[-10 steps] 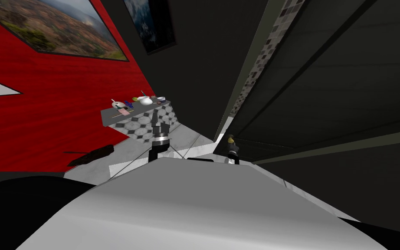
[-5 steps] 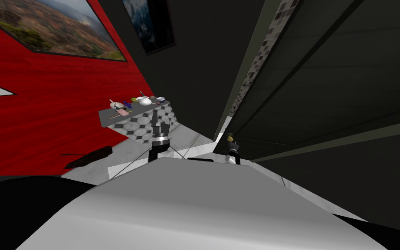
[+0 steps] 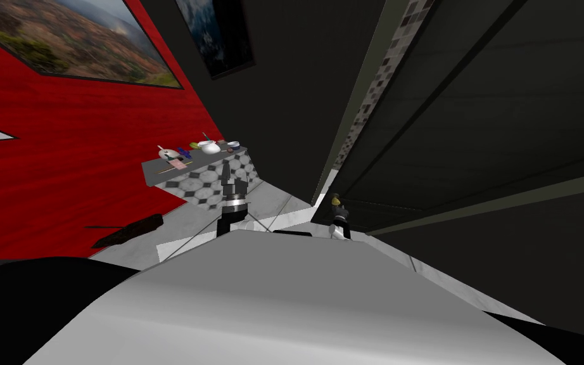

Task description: Pull the door open

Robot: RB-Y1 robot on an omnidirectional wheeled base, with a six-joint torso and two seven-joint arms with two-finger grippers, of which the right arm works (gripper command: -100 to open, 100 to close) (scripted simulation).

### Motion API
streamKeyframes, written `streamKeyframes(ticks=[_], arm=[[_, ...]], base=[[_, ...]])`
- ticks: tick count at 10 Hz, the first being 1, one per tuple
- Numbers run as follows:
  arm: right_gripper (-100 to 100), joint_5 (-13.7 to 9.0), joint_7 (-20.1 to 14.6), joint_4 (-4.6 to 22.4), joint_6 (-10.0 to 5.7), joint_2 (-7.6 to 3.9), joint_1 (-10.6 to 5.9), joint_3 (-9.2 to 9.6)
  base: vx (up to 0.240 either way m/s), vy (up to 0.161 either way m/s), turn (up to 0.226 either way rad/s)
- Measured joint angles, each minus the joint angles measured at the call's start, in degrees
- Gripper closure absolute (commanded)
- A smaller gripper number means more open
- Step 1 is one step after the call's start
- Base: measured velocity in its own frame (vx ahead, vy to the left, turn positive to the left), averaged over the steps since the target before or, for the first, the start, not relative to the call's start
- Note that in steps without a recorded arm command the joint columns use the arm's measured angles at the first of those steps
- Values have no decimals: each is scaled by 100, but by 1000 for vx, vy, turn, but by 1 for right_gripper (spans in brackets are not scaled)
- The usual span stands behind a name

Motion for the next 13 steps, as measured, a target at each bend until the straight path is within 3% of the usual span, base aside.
streamKeyframes(ticks=[1,2,4,6,9,10,13], arm=[[-100,-29,52,-137,166,-19,8,-49],[-100,-28,48,-58,214,-29,-81,-56],[-100,-6,-89,215,157,-65,-258,-14],[-100,-32,34,192,247,-18,-291,-71],[-100,-46,94,-94,318,-6,-129,-100],[100,-59,112,-82,344,-26,-95,-127],[100,-58,95,-67,334,-30,-104,-124]], base=[[-28,26,-43],[-23,20,-9],[-5,4,-8],[0,0,0],[7,-7,-17],[8,-18,17],[-6,7,-2]])
